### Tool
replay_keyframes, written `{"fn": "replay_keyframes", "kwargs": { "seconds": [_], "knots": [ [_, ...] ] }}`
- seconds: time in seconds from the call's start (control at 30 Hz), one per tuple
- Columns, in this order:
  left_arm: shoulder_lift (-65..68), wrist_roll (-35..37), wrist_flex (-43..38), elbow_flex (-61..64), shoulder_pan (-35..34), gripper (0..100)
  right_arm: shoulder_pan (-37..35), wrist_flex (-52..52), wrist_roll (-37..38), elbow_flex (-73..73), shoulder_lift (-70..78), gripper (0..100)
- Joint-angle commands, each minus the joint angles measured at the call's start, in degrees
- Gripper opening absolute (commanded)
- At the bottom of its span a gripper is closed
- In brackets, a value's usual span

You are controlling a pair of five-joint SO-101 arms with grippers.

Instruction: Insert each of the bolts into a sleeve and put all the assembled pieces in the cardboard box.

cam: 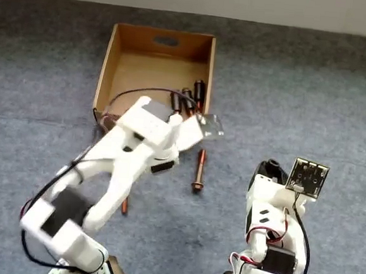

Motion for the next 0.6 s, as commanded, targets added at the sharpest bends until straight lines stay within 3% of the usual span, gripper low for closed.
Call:
{"fn": "replay_keyframes", "kwargs": {
  "seconds": [0.0, 0.1, 0.2, 0.27, 0.57],
  "knots": [
    [-14.2, 9.9, 0.1, 7.7, 0.4, 12, 0.3, 0.0, 0.8, -0.6, -0.7, 0.6],
    [-16.7, 24.2, 0.0, 15.0, -1.5, 21, 0.3, 0.0, 0.8, -0.6, -0.7, 0.6],
    [-16.2, 39.1, -1.1, 17.4, -5.3, 23, 0.3, 0.0, 0.8, -0.5, -0.7, 0.6],
    [-16.0, 44.7, -3.2, 18.5, -8.0, 23, 0.3, 0.0, 0.8, -0.5, -0.7, 0.6],
    [-16.0, 47.4, -14.2, 26.7, -12.3, 23, 0.3, 0.0, 0.8, -0.4, -0.7, 0.6]
  ]
}}
